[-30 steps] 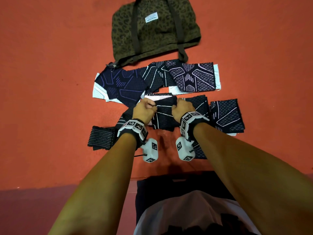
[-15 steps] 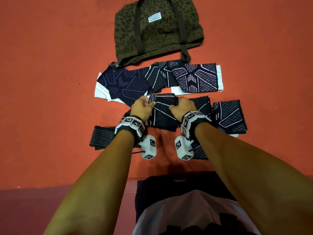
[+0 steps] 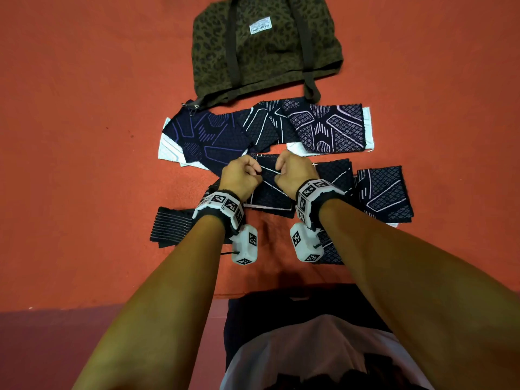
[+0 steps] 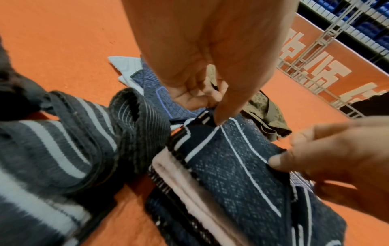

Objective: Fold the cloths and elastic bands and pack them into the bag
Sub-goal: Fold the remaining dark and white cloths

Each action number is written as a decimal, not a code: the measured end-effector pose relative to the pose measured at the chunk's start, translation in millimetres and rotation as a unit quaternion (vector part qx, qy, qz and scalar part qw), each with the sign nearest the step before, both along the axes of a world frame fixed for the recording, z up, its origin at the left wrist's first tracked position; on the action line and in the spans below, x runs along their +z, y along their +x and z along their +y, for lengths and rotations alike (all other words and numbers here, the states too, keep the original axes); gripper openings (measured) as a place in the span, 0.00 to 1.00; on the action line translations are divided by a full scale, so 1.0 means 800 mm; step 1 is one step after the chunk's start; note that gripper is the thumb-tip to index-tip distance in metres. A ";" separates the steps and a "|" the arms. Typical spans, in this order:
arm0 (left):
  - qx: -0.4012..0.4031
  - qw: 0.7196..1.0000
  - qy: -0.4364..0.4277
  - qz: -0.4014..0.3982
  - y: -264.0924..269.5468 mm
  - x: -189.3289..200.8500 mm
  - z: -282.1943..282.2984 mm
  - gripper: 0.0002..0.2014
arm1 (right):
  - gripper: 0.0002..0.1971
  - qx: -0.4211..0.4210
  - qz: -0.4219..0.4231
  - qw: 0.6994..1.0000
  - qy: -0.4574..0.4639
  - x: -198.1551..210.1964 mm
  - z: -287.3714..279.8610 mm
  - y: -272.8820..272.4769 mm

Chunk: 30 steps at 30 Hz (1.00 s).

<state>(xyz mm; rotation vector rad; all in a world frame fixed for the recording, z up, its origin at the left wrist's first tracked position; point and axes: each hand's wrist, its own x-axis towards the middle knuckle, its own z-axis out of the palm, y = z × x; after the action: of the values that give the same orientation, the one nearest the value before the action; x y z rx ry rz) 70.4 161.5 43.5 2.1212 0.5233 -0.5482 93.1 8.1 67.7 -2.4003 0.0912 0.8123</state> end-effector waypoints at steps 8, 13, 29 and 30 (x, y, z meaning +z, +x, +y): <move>-0.066 0.996 0.015 0.060 0.004 0.001 -0.015 0.26 | 0.27 0.077 0.019 0.992 -0.094 0.000 0.007 -0.002; -0.072 0.994 0.040 0.068 0.010 0.002 -0.018 0.23 | 0.23 0.078 0.024 0.993 -0.080 0.000 -0.001 0.005; -0.053 0.997 0.043 0.021 0.091 0.006 -0.079 0.04 | 0.23 0.032 0.024 0.993 -0.112 -0.006 -0.063 0.076; -0.053 0.997 0.039 0.027 0.097 0.003 -0.082 0.04 | 0.23 0.035 0.031 0.993 -0.112 -0.008 -0.068 0.082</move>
<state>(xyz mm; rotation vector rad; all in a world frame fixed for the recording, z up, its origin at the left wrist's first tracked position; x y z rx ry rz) 147.9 95.7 45.7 2.2231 0.4707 -0.6549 158.9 -46.1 61.7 -2.6002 0.1312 0.9546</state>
